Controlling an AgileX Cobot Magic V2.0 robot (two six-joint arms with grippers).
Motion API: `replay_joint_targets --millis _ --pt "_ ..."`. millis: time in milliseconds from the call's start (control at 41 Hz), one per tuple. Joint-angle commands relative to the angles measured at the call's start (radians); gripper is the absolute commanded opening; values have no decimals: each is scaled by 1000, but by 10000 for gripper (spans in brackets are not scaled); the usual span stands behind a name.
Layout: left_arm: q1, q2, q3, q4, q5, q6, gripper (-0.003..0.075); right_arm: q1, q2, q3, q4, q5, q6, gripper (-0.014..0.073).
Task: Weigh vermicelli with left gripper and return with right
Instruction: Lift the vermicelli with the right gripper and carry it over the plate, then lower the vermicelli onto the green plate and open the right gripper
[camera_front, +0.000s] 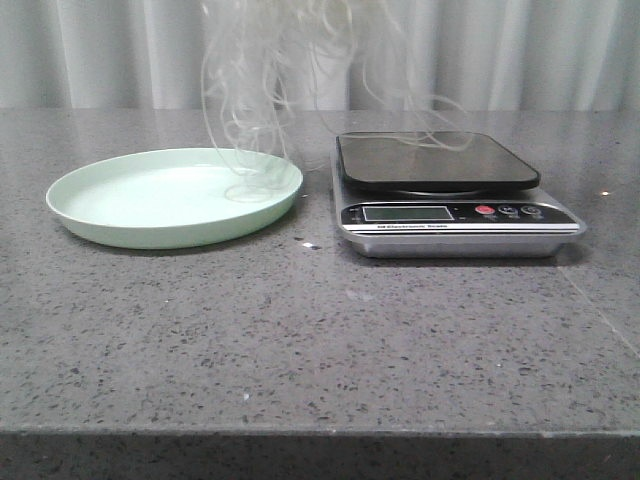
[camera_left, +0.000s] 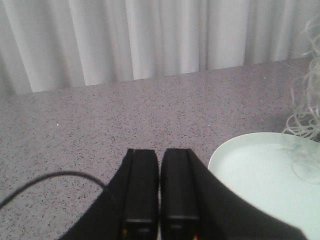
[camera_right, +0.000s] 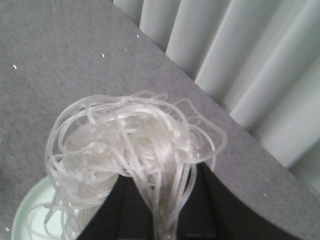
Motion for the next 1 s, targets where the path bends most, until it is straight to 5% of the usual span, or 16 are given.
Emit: replay_joint_targets --millis 0,171,976 --pt "-2 -3 -27 -9 -76 -9 137 -3 -25 -41 123 -134 -8 150" --pt "-2 -3 -27 -9 -90 -9 137 13 18 -41 237 -136 -9 150" --pt "-2 -3 -27 -9 -91 -9 137 76 288 -40 176 101 -9 150"
